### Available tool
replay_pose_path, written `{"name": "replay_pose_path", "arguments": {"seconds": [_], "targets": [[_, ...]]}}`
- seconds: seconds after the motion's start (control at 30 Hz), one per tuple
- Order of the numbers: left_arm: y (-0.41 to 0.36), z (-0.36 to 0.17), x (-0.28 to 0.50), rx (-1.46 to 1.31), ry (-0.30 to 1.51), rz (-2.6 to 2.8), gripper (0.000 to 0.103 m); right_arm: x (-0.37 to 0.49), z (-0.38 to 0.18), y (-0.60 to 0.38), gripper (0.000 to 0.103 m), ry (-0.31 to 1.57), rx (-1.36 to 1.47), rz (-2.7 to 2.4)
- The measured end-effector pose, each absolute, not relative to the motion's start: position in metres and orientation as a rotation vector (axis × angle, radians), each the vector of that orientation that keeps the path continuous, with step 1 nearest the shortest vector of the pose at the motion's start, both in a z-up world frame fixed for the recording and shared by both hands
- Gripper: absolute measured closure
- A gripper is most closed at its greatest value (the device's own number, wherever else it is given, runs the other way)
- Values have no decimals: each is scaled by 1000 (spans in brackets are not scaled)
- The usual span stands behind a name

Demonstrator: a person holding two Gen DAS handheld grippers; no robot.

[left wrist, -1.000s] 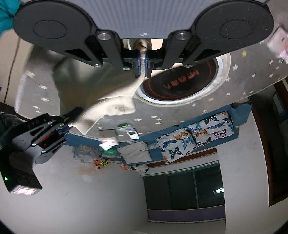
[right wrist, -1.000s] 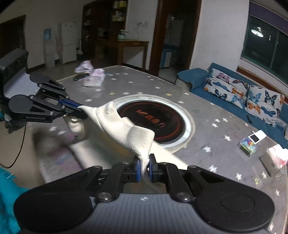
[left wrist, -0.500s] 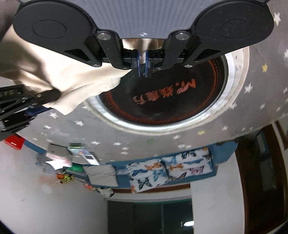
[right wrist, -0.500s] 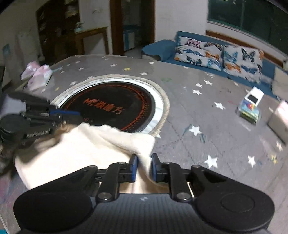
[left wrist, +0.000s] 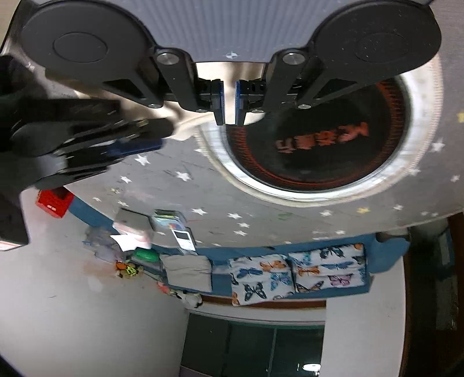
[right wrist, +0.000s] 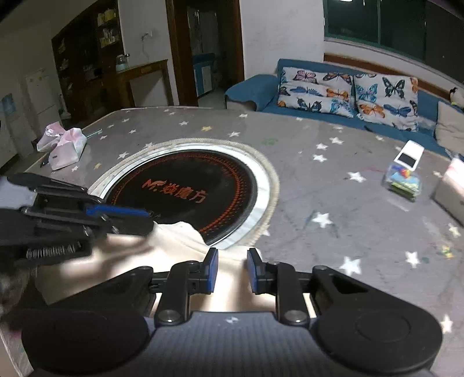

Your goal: Fold clothes

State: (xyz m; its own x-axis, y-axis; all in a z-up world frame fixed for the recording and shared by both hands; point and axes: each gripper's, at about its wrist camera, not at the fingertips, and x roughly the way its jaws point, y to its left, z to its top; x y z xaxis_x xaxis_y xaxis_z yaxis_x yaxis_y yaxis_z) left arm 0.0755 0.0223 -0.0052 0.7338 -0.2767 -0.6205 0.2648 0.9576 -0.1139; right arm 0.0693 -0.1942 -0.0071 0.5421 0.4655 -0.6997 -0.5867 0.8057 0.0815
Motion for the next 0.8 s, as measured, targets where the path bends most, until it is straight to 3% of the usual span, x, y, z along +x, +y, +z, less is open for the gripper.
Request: {"name": "replay_pose_path", "arguments": {"seconds": [0.47,0.8], "targets": [[11,-25,92,-77,730,-284,93,76,-24,-174,84,782,-214,622],[7,-26,91,-61,720,-273,93,43,7,-220,84,752,-233,609]]}}
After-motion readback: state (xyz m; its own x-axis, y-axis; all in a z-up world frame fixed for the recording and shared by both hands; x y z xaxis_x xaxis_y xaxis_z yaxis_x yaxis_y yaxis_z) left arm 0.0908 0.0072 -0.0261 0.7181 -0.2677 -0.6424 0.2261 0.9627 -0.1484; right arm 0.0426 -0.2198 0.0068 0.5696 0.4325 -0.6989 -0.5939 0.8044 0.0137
